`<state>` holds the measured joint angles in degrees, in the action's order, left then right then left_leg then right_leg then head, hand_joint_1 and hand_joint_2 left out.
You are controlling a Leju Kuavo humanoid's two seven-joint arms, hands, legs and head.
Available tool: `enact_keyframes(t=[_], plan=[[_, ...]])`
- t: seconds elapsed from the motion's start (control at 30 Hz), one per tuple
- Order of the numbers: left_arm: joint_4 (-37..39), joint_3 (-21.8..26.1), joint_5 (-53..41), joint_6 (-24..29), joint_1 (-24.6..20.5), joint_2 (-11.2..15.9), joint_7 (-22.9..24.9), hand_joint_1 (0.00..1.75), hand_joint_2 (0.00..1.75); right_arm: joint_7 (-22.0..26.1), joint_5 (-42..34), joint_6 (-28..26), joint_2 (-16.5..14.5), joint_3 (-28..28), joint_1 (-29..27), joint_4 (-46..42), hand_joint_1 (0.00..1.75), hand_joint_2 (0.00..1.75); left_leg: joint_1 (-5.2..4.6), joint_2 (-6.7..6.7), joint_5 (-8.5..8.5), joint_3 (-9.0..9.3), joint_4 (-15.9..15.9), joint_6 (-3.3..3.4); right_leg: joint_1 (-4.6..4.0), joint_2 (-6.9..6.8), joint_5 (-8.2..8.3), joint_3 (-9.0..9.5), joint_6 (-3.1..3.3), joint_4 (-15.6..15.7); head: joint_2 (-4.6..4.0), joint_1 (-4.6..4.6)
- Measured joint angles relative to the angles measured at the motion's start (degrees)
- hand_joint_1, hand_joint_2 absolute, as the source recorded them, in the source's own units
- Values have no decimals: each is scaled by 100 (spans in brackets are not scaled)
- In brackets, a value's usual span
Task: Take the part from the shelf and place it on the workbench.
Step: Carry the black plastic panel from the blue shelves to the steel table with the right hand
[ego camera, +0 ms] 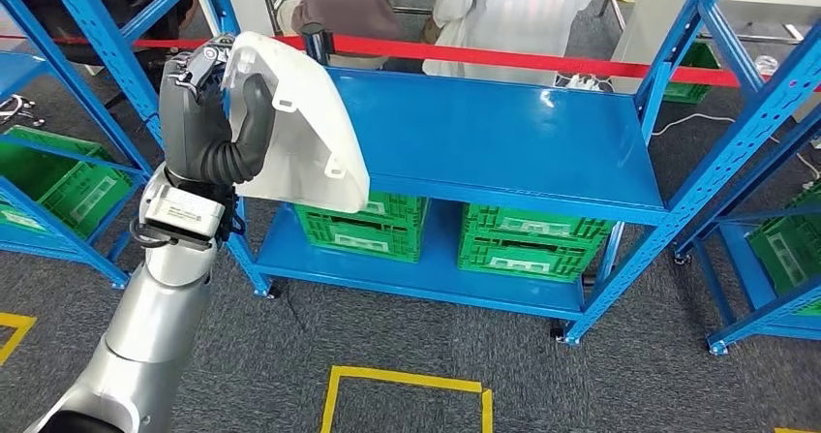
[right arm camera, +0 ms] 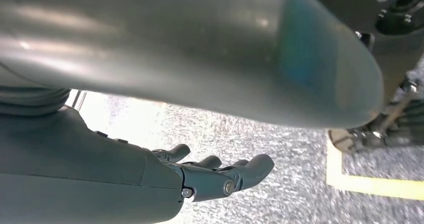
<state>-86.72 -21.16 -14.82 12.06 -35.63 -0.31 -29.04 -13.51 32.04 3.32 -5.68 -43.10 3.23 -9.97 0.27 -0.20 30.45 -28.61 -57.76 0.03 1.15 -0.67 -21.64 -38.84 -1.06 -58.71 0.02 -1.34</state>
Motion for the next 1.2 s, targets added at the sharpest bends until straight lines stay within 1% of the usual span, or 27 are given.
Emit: enact_keyframes(t=[0.03,0.07,0.13,0.17,0.2,0.23,0.3,0.37,0.4,0.43,0.5,0.53,0.57,0.63,0.67,0.7,0.73,0.77,0.8,0.87,0.9,0.93,1.0,1.03,1.07,1.17,1.2], plan=[[1,3,0,-8,-3,-3,0,175,175,-3,1,-4,-3,0,-3,0,0,0,5,11,-66,-59,6,56,10,6,-171,-56,-28,-122,0,7],[5,4,-1,-15,-8,-7,-6,175,175,-3,0,-8,-6,0,-4,0,0,0,11,21,-139,-128,11,97,16,14,-448,-141,-45,-359,0,18],[25,5,-2,-27,-13,-13,-25,175,175,-2,-8,-15,-13,0,2,0,0,0,-4,24,-289,-298,1,136,8,26,-1034,-328,-63,-1073,0,37],[42,5,-2,-29,-14,-17,-37,175,175,0,-20,-19,-15,-1,5,0,0,0,-14,23,-366,-396,-9,140,2,30,-1157,-373,-64,-1399,0,43],[64,5,-2,-31,-16,-25,-47,175,175,1,-35,-23,-15,-2,7,0,0,0,-25,23,-438,-500,-22,141,-6,32,-1143,-356,-56,-1598,0,44],[87,6,-2,-32,-21,-37,-56,175,175,3,-59,-27,-15,-4,8,0,0,0,-35,24,-505,-602,-40,136,-17,34,-1018,-252,-39,-1620,0,48],[139,7,1,-48,-62,-79,-83,175,175,8,-123,-33,-14,-19,13,-1,0,0,-48,22,-624,-789,-85,118,-52,41,-788,249,37,-1104,0,51],[199,6,18,-73,-138,-121,-131,175,175,19,-191,-42,-15,-45,28,-4,0,0,-63,23,-731,-911,-115,72,-102,49,-871,817,118,-320,0,49],[232,5,29,-82,-174,-135,-159,175,175,25,-216,-47,-18,-61,35,-5,0,0,-63,28,-783,-934,-114,39,-123,53,-951,968,143,-67,0,53],[267,4,39,-85,-198,-146,-186,175,175,31,-236,-54,-22,-80,38,-7,0,0,-63,34,-837,-940,-95,4,-137,57,-973,1006,160,42,0,55],[341,5,52,-87,-223,-151,-227,175,175,38,-269,-63,-42,-122,28,-5,0,0,-60,37,-889,-968,-74,-63,-118,47,-861,922,217,85,0,66],[373,7,56,-87,-232,-147,-242,175,175,47,-286,-68,-49,-144,23,-5,0,0,-59,31,-787,-1013,-135,-94,-101,36,-785,857,257,99,0,59],[401,10,60,-85,-241,-140,-252,175,175,59,-301,-71,-57,-162,18,-4,0,0,-55,25,-574,-1082,-299,-124,-81,22,-706,777,289,114,0,49],[448,21,74,-82,-258,-112,-269,175,175,86,-320,-73,-60,-187,13,-4,0,0,-30,20,36,-1262,-972,-178,-73,6,-553,599,319,114,0,30],[474,26,87,-81,-262,-93,-275,175,175,93,-320,-71,-60,-194,9,-4,0,0,-20,21,241,-1326,-1356,-201,-73,1,-476,508,317,111,0,27],[502,32,106,-81,-263,-69,-283,175,175,96,-319,-68,-62,-200,6,-4,0,0,-14,21,300,-1334,-1647,-216,-73,-2,-397,413,313,107,0,26],[529,35,129,-81,-264,-48,-292,175,175,97,-318,-65,-66,-204,4,-4,0,0,-10,21,214,-1250,-1753,-221,-72,-4,-320,321,305,102,0,24],[556,39,149,-81,-268,-27,-302,175,175,99,-316,-61,-69,-210,2,-4,0,0,-7,21,49,-1060,-1640,-218,-71,-5,-245,229,293,98,0,22],[578,43,166,-81,-278,-6,-312,175,175,101,-315,-59,-74,-218,1,-4,0,0,-6,21,-96,-775,-1338,-205,-70,-5,-174,148,278,91,0,21],[608,48,180,-81,-318,16,-331,175,175,103,-315,-58,-81,-233,-1,-4,0,0,-19,16,-47,-111,-461,-153,-83,-2,-53,41,227,77,0,18],[619,49,186,-81,-342,22,-338,175,175,104,-315,-57,-84,-241,-2,-4,0,0,-29,12,48,93,-136,-119,-88,-2,5,24,195,79,0,17],[631,49,192,-81,-361,26,-343,175,175,104,-315,-56,-86,-250,-2,-4,0,0,-46,7,125,187,49,-78,-91,-3,65,18,157,93,0,14],[670,50,207,-81,-383,34,-345,175,175,106,-315,-53,-87,-268,-10,-4,0,0,-57,18,55,127,96,23,-72,0,148,11,76,122,0,6],[692,48,210,-81,-392,37,-344,175,175,105,-315,-52,-87,-277,-15,-4,0,0,-53,30,-8,74,95,80,-64,10,68,-25,37,75,0,5],[712,46,212,-81,-403,36,-344,175,175,105,-314,-52,-87,-283,-22,-4,0,0,-42,42,-83,7,103,127,-56,21,-134,-91,2,-77,0,14],[764,44,212,-82,-426,32,-344,175,175,106,-314,-50,-91,-291,-25,-4,0,0,-37,49,-331,-271,91,181,-49,42,-1029,-388,-69,-1138,0,45],[783,43,212,-84,-426,31,-344,175,175,107,-315,-51,-92,-292,-24,-4,0,0,-41,49,-411,-381,74,180,-49,45,-1139,-433,-76,-1476,0,48]])
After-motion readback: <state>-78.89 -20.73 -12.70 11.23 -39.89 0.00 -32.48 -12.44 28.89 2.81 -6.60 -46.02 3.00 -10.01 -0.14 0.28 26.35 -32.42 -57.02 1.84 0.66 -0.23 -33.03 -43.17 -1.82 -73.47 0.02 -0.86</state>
